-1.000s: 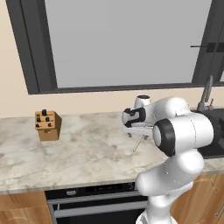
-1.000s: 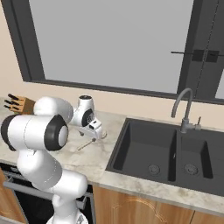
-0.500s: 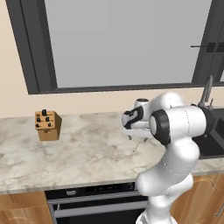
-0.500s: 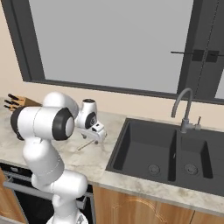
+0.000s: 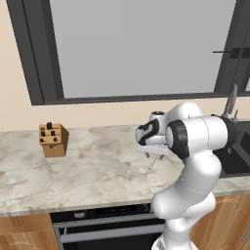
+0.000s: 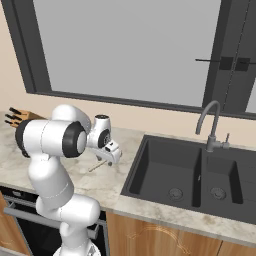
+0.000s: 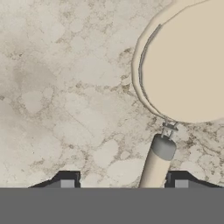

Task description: Grab the spray bottle from the cabinet, then place it next to the cutting board for sanitizing. Then grab the dish brush from the countertop next to the sink and place it next to the cutting board.

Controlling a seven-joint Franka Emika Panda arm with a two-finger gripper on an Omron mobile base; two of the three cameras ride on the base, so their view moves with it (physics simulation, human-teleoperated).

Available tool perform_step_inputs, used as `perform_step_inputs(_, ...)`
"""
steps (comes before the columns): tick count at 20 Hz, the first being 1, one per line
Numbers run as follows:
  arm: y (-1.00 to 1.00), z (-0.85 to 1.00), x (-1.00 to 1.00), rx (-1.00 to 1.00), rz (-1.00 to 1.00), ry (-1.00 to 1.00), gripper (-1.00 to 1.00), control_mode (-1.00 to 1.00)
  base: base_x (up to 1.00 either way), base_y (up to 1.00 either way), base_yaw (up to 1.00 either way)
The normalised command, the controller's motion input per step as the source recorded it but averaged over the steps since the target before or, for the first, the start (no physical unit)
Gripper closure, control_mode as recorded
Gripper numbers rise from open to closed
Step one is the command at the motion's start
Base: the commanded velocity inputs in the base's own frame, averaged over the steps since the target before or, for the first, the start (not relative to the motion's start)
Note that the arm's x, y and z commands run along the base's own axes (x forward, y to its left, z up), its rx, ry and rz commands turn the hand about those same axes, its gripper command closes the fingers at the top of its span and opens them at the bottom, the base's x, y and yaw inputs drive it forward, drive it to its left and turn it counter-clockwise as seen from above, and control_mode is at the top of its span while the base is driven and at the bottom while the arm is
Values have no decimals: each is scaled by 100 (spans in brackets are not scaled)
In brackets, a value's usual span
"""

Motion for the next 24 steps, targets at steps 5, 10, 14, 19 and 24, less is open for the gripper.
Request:
perform_step_inputs(5, 0, 0, 2, 1, 0, 1, 100, -100, 0, 0, 0)
perform_step_inputs(10, 0, 14, -11, 5, -1, -1, 100, -100, 0, 0, 0)
perform_step_inputs(14, 2, 76, -50, 2, 0, -32, 100, -100, 0, 0, 0)
perform_step_inputs(19, 0, 85, -58, 2, 0, -80, 100, -100, 0, 0, 0)
perform_step_inputs(24, 0, 100, -51, 6, 1, -47, 100, -100, 0, 0, 0)
